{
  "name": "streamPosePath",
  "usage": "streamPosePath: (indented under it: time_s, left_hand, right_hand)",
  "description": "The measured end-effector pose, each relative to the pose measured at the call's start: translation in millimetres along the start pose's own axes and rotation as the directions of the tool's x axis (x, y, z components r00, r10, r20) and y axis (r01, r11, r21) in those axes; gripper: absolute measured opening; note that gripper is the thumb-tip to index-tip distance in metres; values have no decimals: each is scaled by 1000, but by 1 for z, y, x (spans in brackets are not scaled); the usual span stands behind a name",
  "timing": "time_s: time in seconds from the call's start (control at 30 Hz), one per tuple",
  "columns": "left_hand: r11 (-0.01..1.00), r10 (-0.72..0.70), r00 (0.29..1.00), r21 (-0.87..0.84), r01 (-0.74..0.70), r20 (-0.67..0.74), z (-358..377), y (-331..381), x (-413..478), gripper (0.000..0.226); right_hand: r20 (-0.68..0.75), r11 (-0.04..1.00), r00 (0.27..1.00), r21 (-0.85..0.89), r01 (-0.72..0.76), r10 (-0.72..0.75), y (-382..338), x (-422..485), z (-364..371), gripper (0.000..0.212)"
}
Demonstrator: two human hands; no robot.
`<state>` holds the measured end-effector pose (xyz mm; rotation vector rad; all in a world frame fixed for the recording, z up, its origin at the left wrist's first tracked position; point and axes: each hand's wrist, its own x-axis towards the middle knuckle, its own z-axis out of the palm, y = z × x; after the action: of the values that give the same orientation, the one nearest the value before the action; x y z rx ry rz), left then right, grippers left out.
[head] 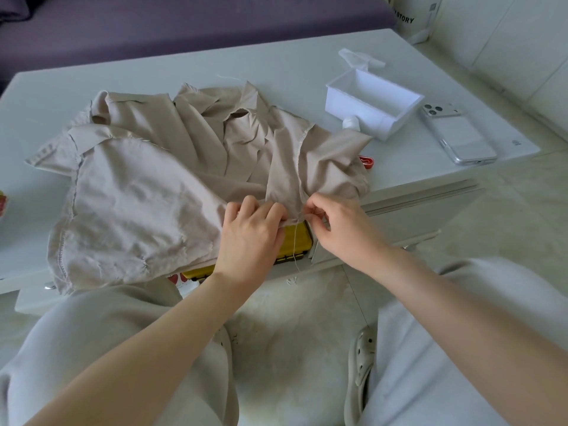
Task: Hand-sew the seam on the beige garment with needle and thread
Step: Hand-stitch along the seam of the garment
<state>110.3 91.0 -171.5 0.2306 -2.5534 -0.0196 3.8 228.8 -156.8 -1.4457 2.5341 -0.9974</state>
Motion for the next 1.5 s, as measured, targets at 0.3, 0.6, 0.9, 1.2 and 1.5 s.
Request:
streamPosePath:
  time_s: [0.3,0.6,0.9,1.2,1.5]
  left_hand:
    - [999,15,1000,-38,-15,2,-1,0,2,5]
    - [998,31,999,-62,-30,16,-2,4,5,24]
    - [994,-62,994,-89,70,85,-4,3,7,22]
    - [990,-65,992,-116,77,105,-7,5,8,26]
    - [988,-91,989,-112,104,113,-7,7,9,27]
  right_hand:
    - [45,982,992,-141,122,-117,1,0,2,7]
    - [52,955,968,-162,249,-244,8,8,9,12]
    - [-51,995,995,38,90,-88,3,9,11,24]
    - [-110,969,993,246,-6,34,-8,8,6,20]
    - [-110,916,971,369,-160,213,-12,8,7,10]
